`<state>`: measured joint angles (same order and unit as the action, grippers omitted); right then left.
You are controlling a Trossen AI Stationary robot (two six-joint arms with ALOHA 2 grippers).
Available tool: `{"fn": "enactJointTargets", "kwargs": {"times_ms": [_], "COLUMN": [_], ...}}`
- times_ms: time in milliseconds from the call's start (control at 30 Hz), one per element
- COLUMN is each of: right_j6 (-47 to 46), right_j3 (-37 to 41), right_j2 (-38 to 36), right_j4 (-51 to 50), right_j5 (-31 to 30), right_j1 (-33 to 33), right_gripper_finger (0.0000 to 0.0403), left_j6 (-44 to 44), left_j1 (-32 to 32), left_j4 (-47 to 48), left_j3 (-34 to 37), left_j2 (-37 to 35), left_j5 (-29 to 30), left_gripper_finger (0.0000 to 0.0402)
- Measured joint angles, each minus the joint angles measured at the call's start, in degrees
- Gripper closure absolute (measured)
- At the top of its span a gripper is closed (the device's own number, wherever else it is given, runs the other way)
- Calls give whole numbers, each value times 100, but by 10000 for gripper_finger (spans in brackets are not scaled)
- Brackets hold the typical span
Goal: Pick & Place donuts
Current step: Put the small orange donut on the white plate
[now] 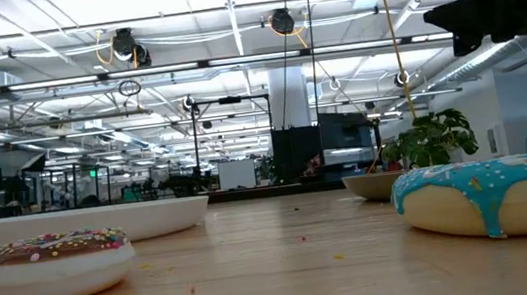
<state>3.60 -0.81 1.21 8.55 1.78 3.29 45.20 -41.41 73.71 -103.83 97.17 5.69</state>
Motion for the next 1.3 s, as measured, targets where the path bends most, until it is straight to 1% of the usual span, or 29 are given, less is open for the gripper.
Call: {"fn": "enactJointTargets", "kwargs": {"times_ms": [100,167,333,400,500,633,733,800,900,1000,1100,1167,1233,1300], "right_j6": [6,83,295,299,332,468,465,465,465,445,241,151,158,159], "right_j3": [0,1,1,0,0,1,1,-1,0,1,0,-1,-1,1], "right_j2": [0,0,0,0,0,0,0,0,0,0,0,0,0,0], "right_j4": [7,16,328,421,433,433,433,435,455,451,448,440,416,399], "right_j5": [-3,-10,-26,-19,-20,-20,-20,-20,-20,-17,-17,-7,-8,-13], "right_j1": [0,0,-2,-2,-2,-2,-1,0,-1,-2,-2,0,-2,-2], "right_gripper_finger": [403,403,403,403,403,403,403,403,403,403,403,403,403,403], "left_j6": [329,243,-34,-46,266,401,482,629,1193,1726,1802,1755,1691,1671], "left_j1": [1,-45,-126,-110,-103,-138,-270,-381,-496,-527,-590,-607,-634,-634], "left_j4": [31,156,370,378,502,745,969,976,837,785,607,536,542,565], "left_j3": [2,7,11,12,13,13,13,13,13,13,13,13,15,15], "left_j2": [198,335,550,570,563,563,563,563,563,563,593,678,782,870], "left_j5": [-317,-480,-592,-457,-91,-65,97,223,385,440,244,81,19,-20], "left_gripper_finger": [339,339,339,339,339,338,338,330,298,245,187,155,132,118]}}
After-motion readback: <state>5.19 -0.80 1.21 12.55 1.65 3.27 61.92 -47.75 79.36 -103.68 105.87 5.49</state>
